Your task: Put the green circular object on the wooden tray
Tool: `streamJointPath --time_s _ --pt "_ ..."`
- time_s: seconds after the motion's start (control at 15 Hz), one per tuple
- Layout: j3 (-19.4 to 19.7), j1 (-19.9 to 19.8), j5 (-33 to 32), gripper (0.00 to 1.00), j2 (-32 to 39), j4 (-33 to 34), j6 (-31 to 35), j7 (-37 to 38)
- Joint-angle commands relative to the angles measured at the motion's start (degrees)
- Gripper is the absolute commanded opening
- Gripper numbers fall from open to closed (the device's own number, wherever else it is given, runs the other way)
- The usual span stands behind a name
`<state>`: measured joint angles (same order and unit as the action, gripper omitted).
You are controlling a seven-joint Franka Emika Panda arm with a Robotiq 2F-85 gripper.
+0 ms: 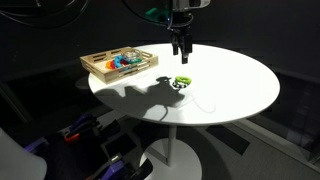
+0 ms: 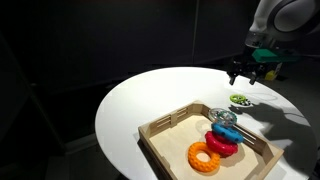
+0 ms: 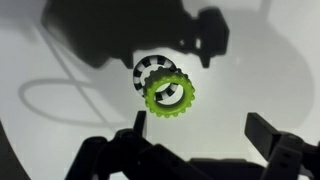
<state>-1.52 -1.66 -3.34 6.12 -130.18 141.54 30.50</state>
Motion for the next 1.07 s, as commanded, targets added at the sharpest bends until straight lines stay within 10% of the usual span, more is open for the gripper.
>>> streamJointPath --time_s 0.0,1.0 --pt "2.3 1.7 -2.2 1.0 1.8 -0.4 2.7 2.3" --pt "4.7 4.0 -2.0 1.0 7.2 1.1 3.7 2.0"
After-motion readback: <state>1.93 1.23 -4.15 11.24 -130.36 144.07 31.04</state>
